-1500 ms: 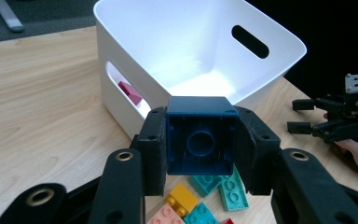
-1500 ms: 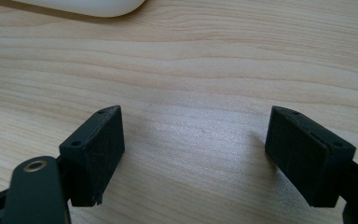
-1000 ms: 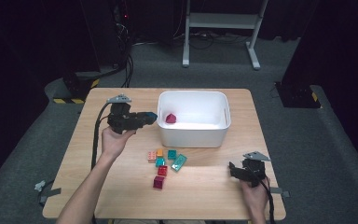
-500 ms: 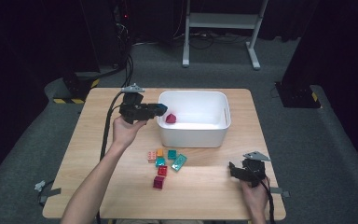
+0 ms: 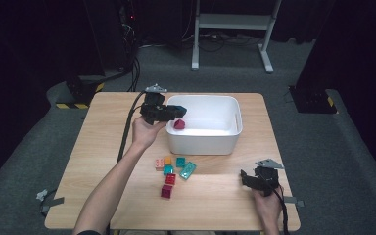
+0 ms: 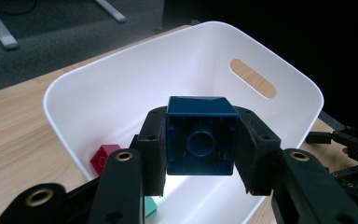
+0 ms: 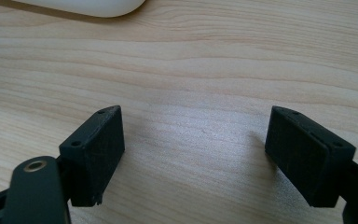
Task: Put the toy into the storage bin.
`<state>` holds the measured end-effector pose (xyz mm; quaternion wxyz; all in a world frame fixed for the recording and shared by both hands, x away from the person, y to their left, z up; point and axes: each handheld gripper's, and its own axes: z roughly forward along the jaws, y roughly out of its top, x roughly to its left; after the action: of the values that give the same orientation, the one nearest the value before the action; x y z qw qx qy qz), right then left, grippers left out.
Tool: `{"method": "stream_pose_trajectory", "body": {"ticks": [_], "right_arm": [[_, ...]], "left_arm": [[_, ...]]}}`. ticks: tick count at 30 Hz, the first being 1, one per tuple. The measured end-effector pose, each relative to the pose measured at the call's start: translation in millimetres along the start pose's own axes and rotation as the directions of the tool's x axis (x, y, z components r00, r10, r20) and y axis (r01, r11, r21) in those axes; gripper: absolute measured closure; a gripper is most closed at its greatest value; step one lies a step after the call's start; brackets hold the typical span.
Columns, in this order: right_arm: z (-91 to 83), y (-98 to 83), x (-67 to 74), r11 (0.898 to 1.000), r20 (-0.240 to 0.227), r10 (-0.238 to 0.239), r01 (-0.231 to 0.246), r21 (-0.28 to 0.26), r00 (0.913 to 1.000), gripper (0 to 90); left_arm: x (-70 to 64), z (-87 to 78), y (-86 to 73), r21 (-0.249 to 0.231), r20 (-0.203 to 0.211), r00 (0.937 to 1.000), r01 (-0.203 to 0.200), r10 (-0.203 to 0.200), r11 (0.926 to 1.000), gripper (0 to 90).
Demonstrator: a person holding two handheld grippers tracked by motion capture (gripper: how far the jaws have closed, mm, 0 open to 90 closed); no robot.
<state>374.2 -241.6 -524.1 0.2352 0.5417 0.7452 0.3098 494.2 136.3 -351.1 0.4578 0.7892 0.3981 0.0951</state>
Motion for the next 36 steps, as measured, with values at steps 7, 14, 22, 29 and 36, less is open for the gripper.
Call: {"method": "stream_pose_trajectory", "body": {"ticks": [7,14,22,29,36], "right_arm": [[0.0,0.0,0.0,1.0,0.0,0.0,0.0,0.0,1.0,19.5],[0.0,0.0,0.0,1.0,0.0,0.0,0.0,0.0,1.0,19.5],[0.0,0.0,0.0,1.0,0.0,0.0,0.0,0.0,1.0,19.5],[0.0,0.0,0.0,1.0,0.0,0.0,0.0,0.0,1.0,19.5],[0.0,0.0,0.0,1.0,0.0,0.0,0.0,0.0,1.0,19.5]], "left_arm": [[-1.8,18.7,2.1,0.039,-0.026,0.9994,-0.024,0.025,0.9989,58.5],[-5.4,35.1,1.4,0.064,-0.016,0.9995,-0.026,0.027,0.9976,58.3],[-10.6,49.4,0.4,0.094,-0.024,0.9988,-0.04,0.043,0.9947,57.9],[-12.9,56.7,0.0,0.115,-0.023,0.9983,-0.05,0.053,0.9921,57.5],[-14.3,59.6,-0.8,0.128,-0.033,0.9978,-0.053,0.058,0.9903,46.7]]}}
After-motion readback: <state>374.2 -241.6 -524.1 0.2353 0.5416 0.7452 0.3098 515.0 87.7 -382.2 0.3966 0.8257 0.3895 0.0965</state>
